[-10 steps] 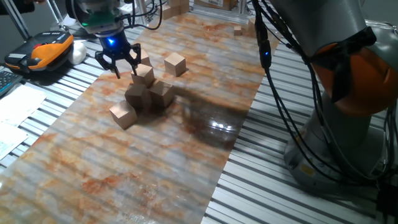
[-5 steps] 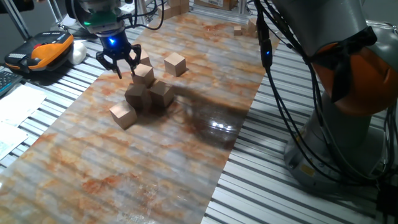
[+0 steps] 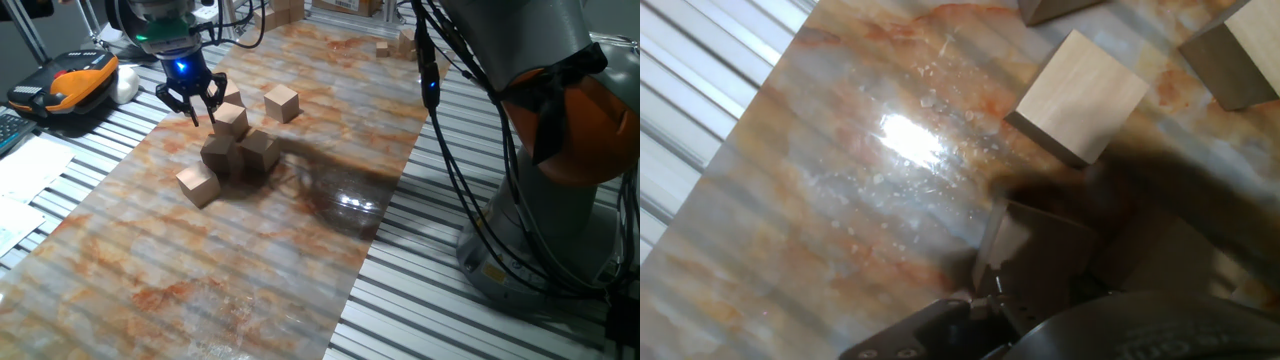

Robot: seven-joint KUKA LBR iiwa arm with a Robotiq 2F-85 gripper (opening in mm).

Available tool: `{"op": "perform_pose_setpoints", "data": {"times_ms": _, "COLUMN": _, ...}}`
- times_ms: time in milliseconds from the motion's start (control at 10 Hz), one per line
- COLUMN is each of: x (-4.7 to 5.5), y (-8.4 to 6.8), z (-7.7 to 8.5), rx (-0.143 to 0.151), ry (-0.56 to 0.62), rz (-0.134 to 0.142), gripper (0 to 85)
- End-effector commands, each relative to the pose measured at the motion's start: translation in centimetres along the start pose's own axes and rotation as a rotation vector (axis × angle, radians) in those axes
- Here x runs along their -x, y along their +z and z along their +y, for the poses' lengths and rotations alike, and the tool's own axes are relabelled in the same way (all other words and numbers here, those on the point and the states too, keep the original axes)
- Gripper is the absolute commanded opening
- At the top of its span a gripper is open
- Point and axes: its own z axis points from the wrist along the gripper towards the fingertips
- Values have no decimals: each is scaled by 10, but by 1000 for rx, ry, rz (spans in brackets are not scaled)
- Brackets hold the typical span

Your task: Stack the blocks into a pyramid shape

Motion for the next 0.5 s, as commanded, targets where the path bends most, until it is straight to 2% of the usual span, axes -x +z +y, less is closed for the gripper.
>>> {"op": "perform_pose_setpoints", "data": {"times_ms": 0, "x": 0, "y": 0, "z": 0, "rx": -9, "ry": 0, "rz": -8, "gripper": 340}}
{"op": "perform_pose_setpoints", "data": {"times_ms": 100, "x": 0, "y": 0, "z": 0, "rx": -12, "ry": 8, "rz": -15, "gripper": 340}}
{"op": "perform_pose_setpoints", "data": {"times_ms": 400, "x": -1, "y": -1, "z": 1, "rx": -5, "ry": 16, "rz": -14, "gripper": 340}}
